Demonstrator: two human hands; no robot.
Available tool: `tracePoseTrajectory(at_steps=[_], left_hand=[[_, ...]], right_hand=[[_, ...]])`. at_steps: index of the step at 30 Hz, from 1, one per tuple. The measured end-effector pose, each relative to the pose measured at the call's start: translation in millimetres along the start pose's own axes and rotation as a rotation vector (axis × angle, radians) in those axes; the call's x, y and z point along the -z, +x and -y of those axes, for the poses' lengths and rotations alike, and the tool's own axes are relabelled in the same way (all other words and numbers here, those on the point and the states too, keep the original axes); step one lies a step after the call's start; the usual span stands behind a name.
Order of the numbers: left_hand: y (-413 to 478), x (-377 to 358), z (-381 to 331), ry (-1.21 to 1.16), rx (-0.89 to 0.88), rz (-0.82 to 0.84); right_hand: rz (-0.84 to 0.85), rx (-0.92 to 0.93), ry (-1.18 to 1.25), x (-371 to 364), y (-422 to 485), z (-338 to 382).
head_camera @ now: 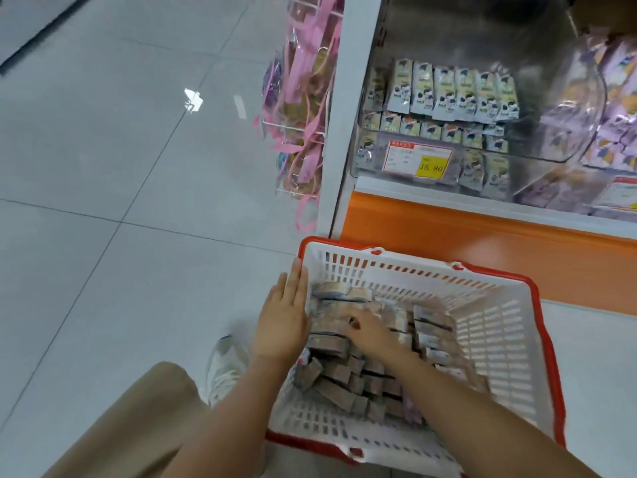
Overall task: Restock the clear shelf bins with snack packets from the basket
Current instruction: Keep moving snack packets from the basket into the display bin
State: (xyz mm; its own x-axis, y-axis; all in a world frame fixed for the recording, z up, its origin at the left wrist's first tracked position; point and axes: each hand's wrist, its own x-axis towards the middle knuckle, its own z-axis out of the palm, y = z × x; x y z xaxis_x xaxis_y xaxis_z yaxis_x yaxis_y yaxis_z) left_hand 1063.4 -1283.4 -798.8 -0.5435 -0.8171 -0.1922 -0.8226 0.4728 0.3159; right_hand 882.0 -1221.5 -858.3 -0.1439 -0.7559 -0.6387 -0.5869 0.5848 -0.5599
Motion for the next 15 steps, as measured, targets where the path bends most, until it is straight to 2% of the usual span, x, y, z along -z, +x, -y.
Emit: tracePoseTrajectory(at_steps=[8, 15], left_hand=[[2, -10, 7, -0.018, -0.035, -0.037], [-1, -8, 3, 0.025, -0.019, -0.081]], right_hand=[[-0.099, -0.056, 0.006, -26, 19, -3], [-0.095, -0.085, 0.082, -9, 5, 0]])
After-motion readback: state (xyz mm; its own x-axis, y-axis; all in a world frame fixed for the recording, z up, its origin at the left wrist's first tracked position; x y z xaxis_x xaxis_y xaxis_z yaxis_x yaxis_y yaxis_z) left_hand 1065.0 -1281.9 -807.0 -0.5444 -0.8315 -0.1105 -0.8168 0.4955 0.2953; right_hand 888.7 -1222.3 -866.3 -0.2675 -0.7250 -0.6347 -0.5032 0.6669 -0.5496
